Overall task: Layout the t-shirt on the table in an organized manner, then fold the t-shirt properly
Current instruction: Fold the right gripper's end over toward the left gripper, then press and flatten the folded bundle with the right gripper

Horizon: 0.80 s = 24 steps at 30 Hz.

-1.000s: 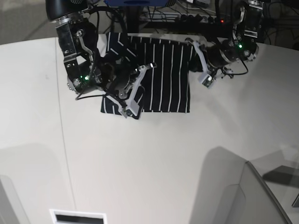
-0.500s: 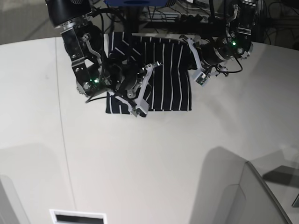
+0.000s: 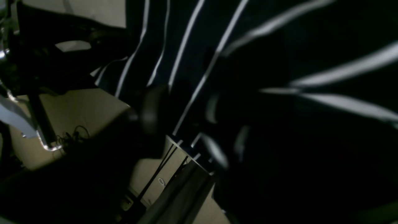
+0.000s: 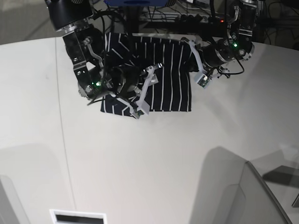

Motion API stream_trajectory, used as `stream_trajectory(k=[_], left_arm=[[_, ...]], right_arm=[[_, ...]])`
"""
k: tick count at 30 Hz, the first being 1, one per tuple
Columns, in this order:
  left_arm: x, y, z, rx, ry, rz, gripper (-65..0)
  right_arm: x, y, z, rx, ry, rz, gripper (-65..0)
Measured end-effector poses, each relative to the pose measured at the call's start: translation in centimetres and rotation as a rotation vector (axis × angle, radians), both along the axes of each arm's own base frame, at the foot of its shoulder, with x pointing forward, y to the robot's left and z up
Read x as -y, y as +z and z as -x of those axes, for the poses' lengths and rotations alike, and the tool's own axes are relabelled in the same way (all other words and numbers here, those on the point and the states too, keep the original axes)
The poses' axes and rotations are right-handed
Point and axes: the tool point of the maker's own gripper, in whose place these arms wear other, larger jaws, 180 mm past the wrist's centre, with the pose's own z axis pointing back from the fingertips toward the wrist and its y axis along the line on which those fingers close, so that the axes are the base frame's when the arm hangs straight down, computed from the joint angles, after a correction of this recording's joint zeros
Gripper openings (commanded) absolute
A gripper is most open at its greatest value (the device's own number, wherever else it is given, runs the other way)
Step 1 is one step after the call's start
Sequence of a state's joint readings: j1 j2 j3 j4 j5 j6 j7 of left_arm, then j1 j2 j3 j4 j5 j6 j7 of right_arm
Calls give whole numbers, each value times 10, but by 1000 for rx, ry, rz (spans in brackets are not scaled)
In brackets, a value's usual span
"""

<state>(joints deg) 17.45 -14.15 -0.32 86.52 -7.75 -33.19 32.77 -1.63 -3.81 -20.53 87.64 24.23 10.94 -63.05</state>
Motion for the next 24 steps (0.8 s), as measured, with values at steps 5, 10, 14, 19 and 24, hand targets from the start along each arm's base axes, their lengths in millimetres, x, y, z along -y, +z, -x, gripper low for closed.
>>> stream_trajectory(k=[5, 10, 14, 19, 24], left_arm=[[-19, 22, -11, 72, 57, -10, -650], [-85, 47, -22, 145, 196, -114, -650], [-119, 58, -18, 166, 253, -163, -650], [-148, 64, -13, 173, 317, -208, -650], [-154, 67, -14, 180, 321, -215, -650]], right_arm=[[-1, 1, 0, 4, 0, -2, -195], [-13, 2, 7, 23, 80, 15, -194], [-38, 10, 17, 46, 183, 0, -195], [-42, 16, 9, 83, 214, 16, -195], [-54, 23, 7, 100, 243, -2, -195]])
